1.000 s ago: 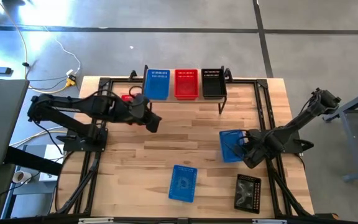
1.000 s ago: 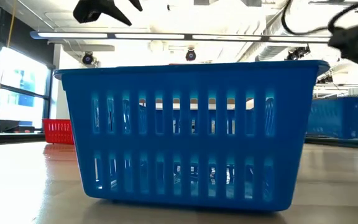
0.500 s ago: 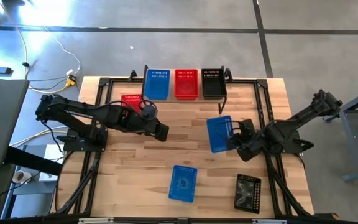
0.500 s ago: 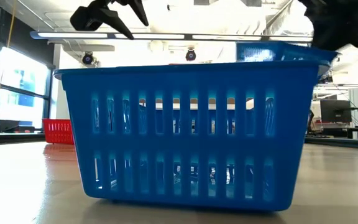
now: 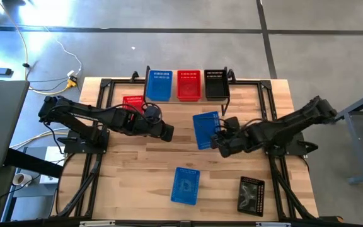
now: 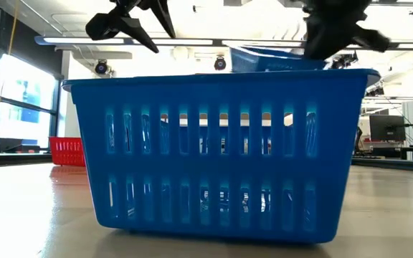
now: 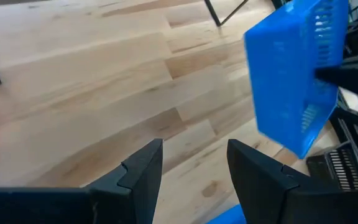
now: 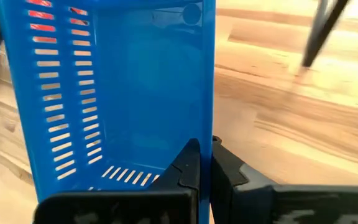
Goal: Stack baskets on shelf by color
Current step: Stack the top blue basket into the blue basket on the shelf
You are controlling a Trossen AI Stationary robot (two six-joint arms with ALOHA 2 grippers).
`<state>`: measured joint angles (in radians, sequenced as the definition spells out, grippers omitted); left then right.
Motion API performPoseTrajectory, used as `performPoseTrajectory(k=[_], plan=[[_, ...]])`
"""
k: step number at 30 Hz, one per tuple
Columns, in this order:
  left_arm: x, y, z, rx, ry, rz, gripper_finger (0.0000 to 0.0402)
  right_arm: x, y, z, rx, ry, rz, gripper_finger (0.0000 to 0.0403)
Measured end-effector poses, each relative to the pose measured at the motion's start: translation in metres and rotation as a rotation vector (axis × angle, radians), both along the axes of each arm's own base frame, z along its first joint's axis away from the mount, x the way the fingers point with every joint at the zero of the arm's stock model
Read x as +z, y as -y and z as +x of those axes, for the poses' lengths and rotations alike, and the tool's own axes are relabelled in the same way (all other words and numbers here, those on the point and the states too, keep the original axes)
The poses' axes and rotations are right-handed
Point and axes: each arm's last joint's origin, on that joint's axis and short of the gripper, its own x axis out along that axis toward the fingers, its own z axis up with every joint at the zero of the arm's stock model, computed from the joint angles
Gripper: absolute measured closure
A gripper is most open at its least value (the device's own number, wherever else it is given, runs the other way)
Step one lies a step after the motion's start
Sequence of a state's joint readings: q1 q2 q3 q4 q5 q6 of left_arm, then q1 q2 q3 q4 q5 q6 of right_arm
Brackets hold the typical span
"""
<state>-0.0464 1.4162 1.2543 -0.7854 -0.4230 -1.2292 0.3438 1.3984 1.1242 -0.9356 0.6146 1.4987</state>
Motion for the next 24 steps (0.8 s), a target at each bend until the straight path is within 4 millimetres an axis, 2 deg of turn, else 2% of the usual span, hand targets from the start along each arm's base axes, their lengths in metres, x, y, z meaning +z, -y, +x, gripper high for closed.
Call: performPoseTrajectory(k=[5,13,20,24], plan=[[0.000,-0.003,0.000,-0.007,-0.006,-0.001,0.0232,-0.011,-0.002,0.026,0.018,0.056,0.025,0.0403],[0.000,-0.002,0.001,-0.028,-0.008,0.008,0.0232,-0.024,-0.001,0.053,0.030,0.137,0.032,0.0403],[0.002,-0.001,0.002,-0.030,0.013,0.012,0.0232,-0.039,0.008,0.070,0.046,0.118,0.041,0.0403],[0.002,-0.001,0.002,-0.041,0.009,0.022,0.0232,-0.042,0.013,0.077,0.066,0.134,0.045,0.0403]])
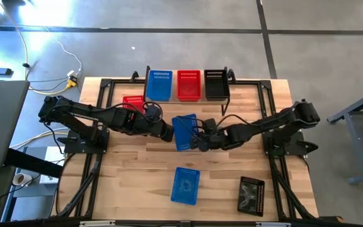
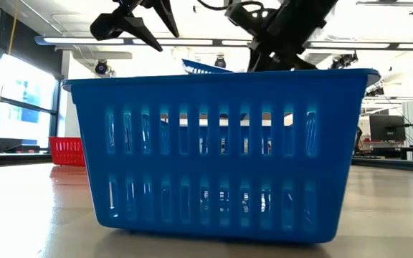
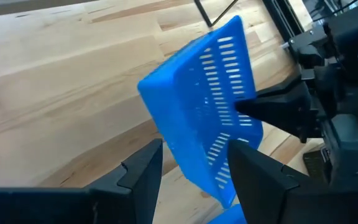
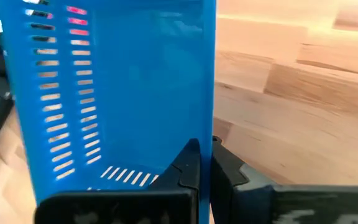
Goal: Stack baskets on shelf by color
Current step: Stack the top blue basket into the blue basket on the shelf
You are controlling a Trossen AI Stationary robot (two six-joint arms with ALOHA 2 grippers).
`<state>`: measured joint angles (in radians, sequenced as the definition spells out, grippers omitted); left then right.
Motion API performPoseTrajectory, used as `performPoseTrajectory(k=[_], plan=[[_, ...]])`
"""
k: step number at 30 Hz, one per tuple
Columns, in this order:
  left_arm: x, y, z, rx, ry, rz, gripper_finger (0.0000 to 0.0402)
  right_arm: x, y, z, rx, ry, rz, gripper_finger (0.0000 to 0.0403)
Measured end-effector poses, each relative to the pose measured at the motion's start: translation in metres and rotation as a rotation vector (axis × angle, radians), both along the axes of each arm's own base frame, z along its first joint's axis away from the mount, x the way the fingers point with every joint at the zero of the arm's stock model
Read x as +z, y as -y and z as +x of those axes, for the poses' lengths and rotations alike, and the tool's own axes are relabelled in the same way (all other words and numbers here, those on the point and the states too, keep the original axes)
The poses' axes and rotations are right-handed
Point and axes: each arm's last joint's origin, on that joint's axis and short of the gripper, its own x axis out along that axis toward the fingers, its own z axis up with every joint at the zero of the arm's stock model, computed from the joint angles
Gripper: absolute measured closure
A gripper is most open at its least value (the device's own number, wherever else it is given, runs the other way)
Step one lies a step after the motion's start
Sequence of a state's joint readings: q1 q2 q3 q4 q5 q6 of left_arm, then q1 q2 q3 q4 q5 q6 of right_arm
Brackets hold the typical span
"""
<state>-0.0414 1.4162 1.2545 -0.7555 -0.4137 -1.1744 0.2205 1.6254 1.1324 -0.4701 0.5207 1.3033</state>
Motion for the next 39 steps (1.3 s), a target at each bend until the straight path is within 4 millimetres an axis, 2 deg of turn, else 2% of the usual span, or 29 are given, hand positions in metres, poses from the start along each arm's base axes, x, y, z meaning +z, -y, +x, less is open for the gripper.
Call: performPoseTrajectory(k=[10,19,25,29,37,39], plan=[[0.000,-0.002,0.000,0.016,-0.001,0.014,0.0232,0.008,0.010,0.014,0.086,0.089,-0.015,0.0403],[-0.002,-0.005,-0.004,0.065,-0.030,-0.007,0.0232,0.039,0.009,0.020,0.134,0.046,-0.108,0.0403],[-0.004,-0.007,-0.006,0.102,-0.041,-0.006,0.0235,0.049,0.009,0.022,0.154,0.048,-0.148,0.0403],[-0.003,-0.008,-0.005,0.102,-0.034,0.003,0.0266,0.048,0.008,0.021,0.162,0.044,-0.144,0.0403],[-0.002,-0.009,-0.005,0.098,-0.041,0.053,0.0384,0.048,0.011,0.022,0.170,0.039,-0.148,0.0403],[-0.002,-0.009,-0.005,0.106,-0.040,0.066,0.0395,0.048,0.012,0.022,0.184,0.033,-0.154,0.0403]])
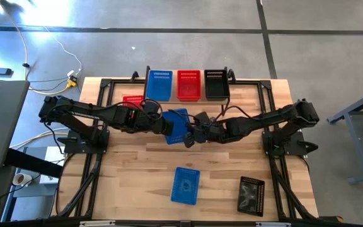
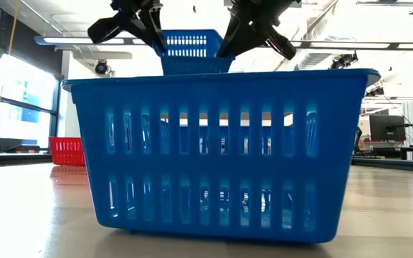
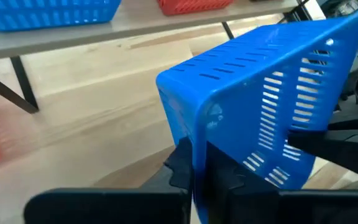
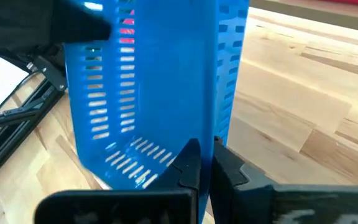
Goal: Stack baskets on shelf by color
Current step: Stack the top blue basket into the blue basket on the shelf
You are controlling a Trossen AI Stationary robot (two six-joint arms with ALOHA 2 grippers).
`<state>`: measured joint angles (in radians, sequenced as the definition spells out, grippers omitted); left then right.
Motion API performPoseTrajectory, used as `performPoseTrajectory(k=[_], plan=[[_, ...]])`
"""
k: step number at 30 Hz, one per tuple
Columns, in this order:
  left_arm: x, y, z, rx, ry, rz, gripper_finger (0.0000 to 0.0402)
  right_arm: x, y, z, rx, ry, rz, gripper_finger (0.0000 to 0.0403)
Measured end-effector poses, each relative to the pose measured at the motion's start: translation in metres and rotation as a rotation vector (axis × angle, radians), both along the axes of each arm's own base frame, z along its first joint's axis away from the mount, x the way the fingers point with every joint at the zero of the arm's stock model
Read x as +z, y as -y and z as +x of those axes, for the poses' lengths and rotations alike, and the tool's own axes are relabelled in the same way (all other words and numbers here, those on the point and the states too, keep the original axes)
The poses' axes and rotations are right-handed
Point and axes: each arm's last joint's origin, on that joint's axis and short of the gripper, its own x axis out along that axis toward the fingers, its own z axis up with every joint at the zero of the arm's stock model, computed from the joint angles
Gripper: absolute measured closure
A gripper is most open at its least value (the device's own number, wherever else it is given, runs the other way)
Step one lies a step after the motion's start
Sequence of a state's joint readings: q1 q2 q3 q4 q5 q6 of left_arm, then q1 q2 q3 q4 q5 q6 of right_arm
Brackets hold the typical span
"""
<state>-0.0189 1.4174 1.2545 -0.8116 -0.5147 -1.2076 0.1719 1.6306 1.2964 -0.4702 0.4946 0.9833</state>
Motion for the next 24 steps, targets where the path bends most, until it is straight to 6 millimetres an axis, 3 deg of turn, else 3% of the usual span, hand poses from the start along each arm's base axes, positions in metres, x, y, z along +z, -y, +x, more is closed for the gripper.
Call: performPoseTrajectory(k=[6,13,18,24], plan=[[0.000,0.000,0.000,0.000,-0.001,0.010,0.0398,-0.001,0.004,0.001,0.048,-0.023,-0.001,0.0392],[0.000,0.000,0.000,0.000,-0.004,0.017,0.0401,0.000,0.017,0.002,0.135,-0.050,0.045,0.0307],[-0.001,-0.002,-0.002,-0.004,-0.023,0.005,0.0401,0.014,0.020,-0.008,0.175,-0.040,0.018,0.0256],[0.003,-0.006,-0.009,-0.022,-0.045,-0.009,0.0401,0.037,0.024,-0.030,0.179,-0.045,-0.081,0.0241]])
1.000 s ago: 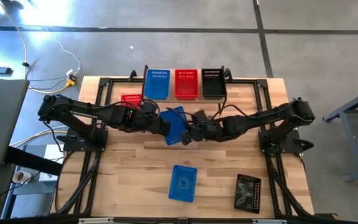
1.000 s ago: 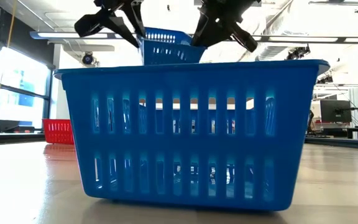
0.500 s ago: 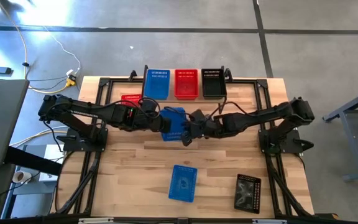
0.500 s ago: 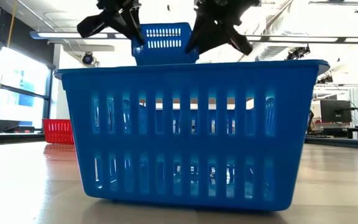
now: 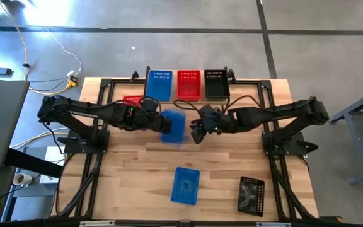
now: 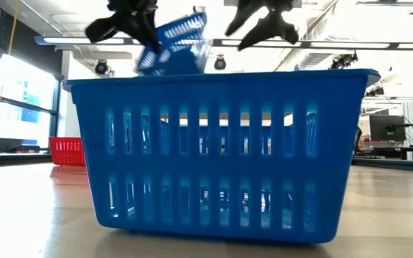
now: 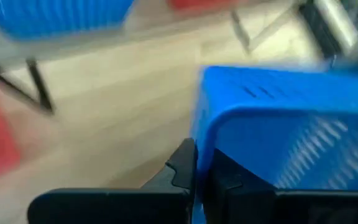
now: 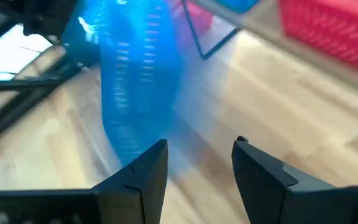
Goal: Stack baskets on shelf by color
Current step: Stack the top blue basket into the blue basket on the shelf
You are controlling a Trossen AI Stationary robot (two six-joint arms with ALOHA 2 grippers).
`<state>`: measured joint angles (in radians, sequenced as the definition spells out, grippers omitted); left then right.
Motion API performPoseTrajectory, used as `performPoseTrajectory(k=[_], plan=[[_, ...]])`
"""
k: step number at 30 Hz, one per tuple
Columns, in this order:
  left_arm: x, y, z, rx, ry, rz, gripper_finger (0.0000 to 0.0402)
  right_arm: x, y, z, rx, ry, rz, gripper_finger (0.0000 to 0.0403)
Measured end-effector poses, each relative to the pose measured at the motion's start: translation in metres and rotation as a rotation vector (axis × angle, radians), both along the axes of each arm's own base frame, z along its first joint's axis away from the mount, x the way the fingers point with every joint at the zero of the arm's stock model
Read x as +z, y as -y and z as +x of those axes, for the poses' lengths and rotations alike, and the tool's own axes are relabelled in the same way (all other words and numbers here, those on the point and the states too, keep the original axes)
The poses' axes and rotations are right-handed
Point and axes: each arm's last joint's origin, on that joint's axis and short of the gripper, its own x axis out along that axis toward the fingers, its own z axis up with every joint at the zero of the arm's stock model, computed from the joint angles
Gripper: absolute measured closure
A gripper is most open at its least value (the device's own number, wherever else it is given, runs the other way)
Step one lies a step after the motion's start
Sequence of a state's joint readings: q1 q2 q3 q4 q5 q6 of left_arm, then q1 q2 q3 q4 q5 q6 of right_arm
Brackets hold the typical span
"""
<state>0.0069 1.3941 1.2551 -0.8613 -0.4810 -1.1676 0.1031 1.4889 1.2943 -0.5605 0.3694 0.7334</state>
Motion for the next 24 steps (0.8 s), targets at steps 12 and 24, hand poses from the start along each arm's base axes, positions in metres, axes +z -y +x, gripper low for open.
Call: performPoseTrajectory(k=[12,24], plan=[[0.020,-0.016,-0.020,-0.022,0.057,-0.049,0.0401,0.016,0.014,-0.036,0.054,-0.137,-0.099,0.0242],[0.046,-0.045,-0.054,0.042,0.144,-0.001,0.0401,0.013,0.032,-0.043,0.019,-0.223,-0.113,0.0242]])
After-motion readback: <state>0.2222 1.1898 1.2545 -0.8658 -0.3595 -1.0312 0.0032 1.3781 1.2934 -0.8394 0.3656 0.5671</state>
